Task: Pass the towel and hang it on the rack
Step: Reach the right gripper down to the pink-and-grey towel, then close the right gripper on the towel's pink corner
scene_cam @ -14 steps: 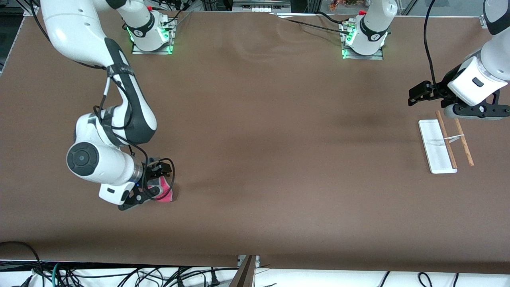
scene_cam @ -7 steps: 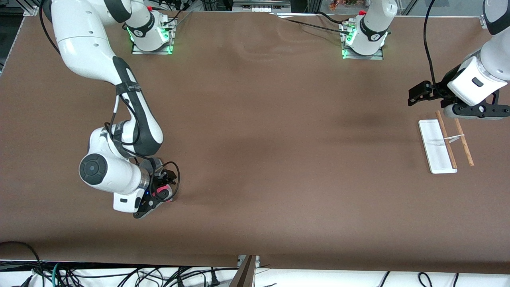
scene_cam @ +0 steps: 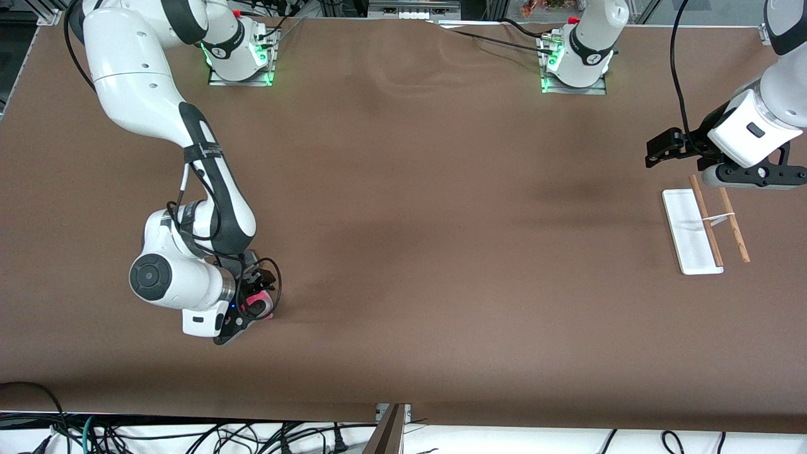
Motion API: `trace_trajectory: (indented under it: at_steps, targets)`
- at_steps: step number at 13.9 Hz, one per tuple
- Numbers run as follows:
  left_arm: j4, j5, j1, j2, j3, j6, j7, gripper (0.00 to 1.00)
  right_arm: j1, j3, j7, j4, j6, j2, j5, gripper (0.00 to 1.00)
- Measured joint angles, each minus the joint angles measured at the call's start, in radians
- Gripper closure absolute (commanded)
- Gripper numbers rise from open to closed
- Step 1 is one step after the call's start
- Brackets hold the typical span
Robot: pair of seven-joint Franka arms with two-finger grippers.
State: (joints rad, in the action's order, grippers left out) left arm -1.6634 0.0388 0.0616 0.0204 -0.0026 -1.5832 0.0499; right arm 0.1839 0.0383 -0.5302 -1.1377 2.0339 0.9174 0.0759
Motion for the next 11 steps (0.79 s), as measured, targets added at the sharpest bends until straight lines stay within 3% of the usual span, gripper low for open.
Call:
trace_trajectory:
  at_steps: [11]
  targets:
    - [0.000,0.000,0.000,0.004,0.001,0.000,0.000,0.00,-0.029,0.000,-0.010,-0.026,-0.024,0.012,0.060,0.26]
